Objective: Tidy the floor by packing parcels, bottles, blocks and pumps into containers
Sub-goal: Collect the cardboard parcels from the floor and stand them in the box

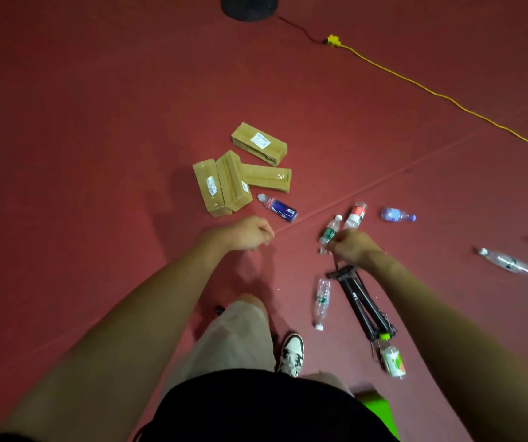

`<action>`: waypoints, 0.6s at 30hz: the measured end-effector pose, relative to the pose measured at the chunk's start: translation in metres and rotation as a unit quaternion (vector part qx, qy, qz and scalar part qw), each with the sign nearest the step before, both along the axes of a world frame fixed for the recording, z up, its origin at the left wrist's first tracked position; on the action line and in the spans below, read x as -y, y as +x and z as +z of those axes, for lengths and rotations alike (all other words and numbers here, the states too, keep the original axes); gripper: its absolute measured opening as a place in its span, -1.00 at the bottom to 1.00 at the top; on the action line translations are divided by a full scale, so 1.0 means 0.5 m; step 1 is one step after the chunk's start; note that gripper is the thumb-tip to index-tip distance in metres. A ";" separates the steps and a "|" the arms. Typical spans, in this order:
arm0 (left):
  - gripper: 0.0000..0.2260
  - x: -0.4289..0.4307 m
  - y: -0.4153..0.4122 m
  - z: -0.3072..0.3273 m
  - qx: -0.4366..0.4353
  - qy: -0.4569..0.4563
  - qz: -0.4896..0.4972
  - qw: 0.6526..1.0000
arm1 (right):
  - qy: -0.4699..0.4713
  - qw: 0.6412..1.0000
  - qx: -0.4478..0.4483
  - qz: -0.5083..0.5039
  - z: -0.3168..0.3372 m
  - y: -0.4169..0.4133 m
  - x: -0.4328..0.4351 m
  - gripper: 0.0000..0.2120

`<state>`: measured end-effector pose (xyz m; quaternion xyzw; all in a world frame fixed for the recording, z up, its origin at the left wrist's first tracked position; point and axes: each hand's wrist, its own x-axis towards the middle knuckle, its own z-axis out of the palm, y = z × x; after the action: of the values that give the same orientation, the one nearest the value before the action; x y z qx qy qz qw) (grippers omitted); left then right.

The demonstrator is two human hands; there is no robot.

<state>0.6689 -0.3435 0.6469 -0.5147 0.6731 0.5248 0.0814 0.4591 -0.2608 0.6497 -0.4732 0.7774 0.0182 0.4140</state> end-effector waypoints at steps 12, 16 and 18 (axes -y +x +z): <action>-0.77 0.387 0.066 -0.102 0.001 0.028 0.122 0.992 | 0.003 1.000 -0.004 -0.009 -0.107 0.007 0.424 -0.75; -0.87 0.501 0.122 -0.177 0.002 0.020 0.163 0.986 | -0.005 1.000 0.011 -0.025 -0.185 0.050 0.561 -0.75; -0.89 0.544 0.153 -0.233 0.014 0.020 0.202 0.979 | 0.000 1.000 0.017 -0.016 -0.240 0.073 0.614 -0.74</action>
<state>0.7455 -0.6153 0.5302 -0.6456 0.5436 0.5364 -0.0068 0.4954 -0.5680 0.5296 -0.4606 0.7777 0.0034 0.4277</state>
